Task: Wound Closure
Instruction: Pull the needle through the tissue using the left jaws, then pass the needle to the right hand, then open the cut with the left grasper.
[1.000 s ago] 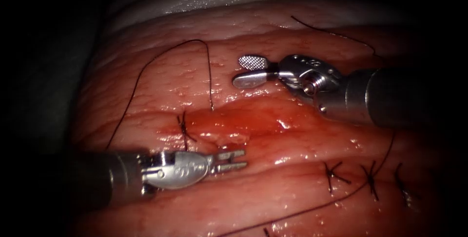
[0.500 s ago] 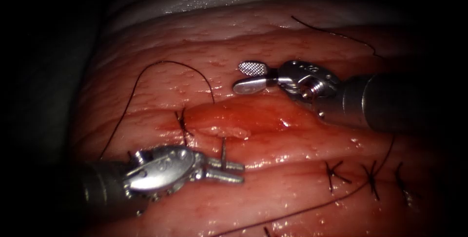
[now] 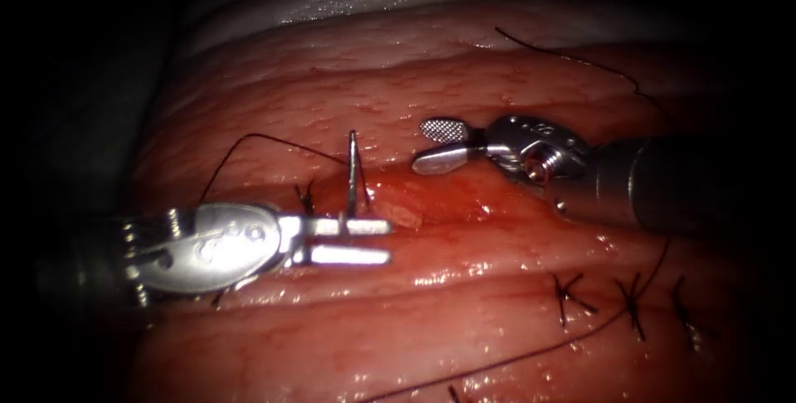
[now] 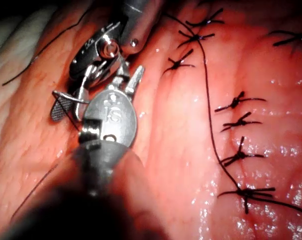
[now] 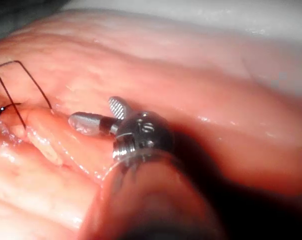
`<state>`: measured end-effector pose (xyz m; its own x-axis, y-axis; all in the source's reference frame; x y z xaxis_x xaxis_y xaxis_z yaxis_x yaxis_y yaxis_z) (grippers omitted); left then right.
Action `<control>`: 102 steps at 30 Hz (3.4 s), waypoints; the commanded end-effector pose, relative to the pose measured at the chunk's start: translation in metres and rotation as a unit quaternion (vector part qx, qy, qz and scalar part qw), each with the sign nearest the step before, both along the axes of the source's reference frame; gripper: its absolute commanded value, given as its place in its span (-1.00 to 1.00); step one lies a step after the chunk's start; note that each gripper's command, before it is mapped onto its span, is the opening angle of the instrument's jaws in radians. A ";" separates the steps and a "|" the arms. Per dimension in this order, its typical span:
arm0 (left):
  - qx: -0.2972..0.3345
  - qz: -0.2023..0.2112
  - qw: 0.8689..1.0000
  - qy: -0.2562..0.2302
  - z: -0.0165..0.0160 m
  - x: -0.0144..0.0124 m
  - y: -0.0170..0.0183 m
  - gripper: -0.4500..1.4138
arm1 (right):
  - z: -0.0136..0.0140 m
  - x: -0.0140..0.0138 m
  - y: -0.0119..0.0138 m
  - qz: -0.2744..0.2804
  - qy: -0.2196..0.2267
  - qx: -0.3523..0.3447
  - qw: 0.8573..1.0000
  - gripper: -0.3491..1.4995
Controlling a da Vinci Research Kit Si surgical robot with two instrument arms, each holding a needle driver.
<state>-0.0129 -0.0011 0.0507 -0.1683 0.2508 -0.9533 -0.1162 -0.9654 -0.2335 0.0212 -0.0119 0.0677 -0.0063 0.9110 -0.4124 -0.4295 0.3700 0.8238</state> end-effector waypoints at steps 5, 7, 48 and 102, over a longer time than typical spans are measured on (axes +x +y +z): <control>-0.053 -0.025 0.998 0.023 -0.0001 -0.0002 0.0042 -1.00 | 0.0008 0.0007 -0.0008 -0.002 0.000 -0.003 1.000 0.05; -0.061 -0.029 0.997 0.031 0.0000 -0.0003 0.0055 -1.00 | 0.0008 0.0007 -0.0009 -0.002 0.000 -0.001 1.000 -0.13; -0.306 0.012 0.948 0.087 0.0104 -0.0040 -0.0048 -1.00 | -0.0059 0.0017 -0.0022 0.016 0.198 0.271 0.942 0.84; -0.261 0.008 0.963 0.067 0.0083 -0.0033 -0.0070 0.44 | -0.0050 0.0052 -0.0015 0.051 0.221 0.226 0.947 -1.00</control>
